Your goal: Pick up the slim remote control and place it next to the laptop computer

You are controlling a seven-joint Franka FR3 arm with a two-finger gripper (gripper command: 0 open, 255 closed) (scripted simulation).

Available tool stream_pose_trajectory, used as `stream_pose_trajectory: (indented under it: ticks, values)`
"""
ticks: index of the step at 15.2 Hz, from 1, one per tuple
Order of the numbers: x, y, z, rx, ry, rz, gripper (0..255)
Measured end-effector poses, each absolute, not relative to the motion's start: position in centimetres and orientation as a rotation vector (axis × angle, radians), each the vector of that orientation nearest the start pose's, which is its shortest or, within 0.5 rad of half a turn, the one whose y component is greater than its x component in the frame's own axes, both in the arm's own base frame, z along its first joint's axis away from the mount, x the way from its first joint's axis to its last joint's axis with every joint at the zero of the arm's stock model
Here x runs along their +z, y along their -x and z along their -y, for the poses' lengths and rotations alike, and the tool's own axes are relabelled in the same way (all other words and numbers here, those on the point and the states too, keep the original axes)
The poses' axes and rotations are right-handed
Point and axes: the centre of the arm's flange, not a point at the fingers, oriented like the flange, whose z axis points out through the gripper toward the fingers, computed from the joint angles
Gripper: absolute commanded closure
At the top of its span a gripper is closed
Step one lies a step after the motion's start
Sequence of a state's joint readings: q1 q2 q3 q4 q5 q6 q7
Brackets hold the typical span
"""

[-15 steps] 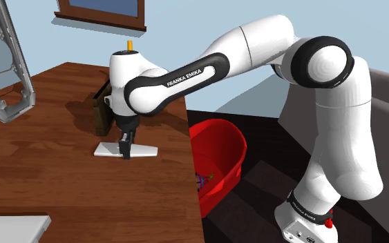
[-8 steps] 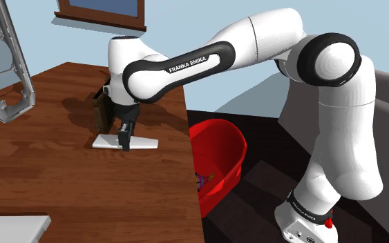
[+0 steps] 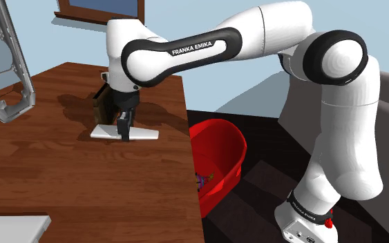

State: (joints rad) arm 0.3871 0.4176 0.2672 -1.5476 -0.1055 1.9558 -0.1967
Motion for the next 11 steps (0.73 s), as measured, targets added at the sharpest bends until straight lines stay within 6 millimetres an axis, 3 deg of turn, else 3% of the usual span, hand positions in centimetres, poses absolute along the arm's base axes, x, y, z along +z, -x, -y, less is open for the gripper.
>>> stream_pose_trajectory:
  ticks: [2, 11]
  values:
    - [42.2, -55.1, -39.0, -0.006, 2.841, 1.316, 255]
    - [42.5, -45.9, -45.8, -0.005, 2.840, 1.319, 255]
